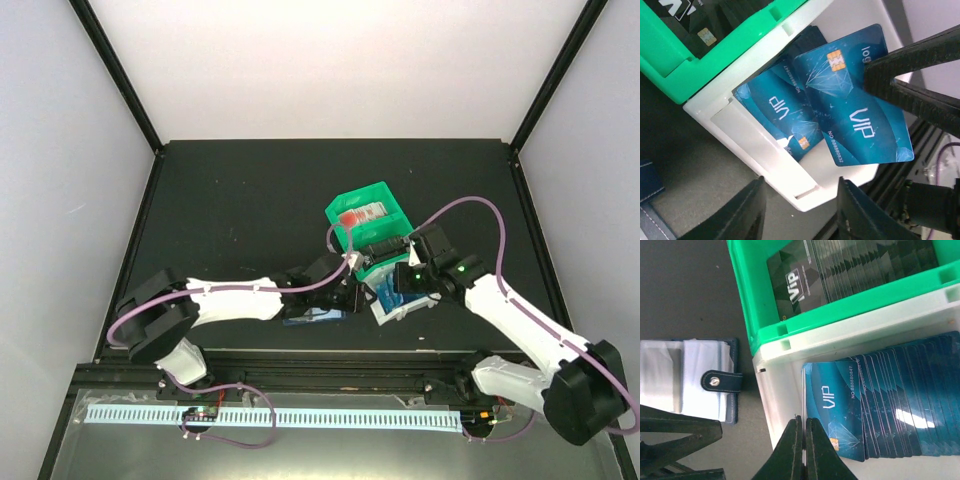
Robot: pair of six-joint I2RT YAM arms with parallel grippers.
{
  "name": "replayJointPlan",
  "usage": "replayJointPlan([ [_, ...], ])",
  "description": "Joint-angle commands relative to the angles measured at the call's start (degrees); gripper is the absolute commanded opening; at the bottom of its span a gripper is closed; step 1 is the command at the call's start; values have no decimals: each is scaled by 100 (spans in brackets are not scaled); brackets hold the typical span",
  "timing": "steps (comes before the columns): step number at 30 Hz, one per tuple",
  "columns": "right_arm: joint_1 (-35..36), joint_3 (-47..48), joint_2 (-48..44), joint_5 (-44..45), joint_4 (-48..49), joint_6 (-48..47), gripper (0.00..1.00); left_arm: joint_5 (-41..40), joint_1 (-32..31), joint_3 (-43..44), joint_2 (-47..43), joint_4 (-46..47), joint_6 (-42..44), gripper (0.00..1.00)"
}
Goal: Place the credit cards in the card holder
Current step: Pick up the credit card from the storage box.
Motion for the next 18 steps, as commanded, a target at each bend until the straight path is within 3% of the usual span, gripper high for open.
replayJointPlan([
  [1,19,186,-527,133,12,259,1,309,107,-395,-447,585,-194,46],
  [5,11,262,-1041,-189,179,504,1,715,197,-750,-772,1256,-501,69],
  [7,4,280,-1255,-429,328,694,1,935,233,-800,-850,1527,-590,75],
  [18,-1,-112,-1983,-1886,1422,1785,2,2024,485,-1031,-988,3451,-1494,80],
])
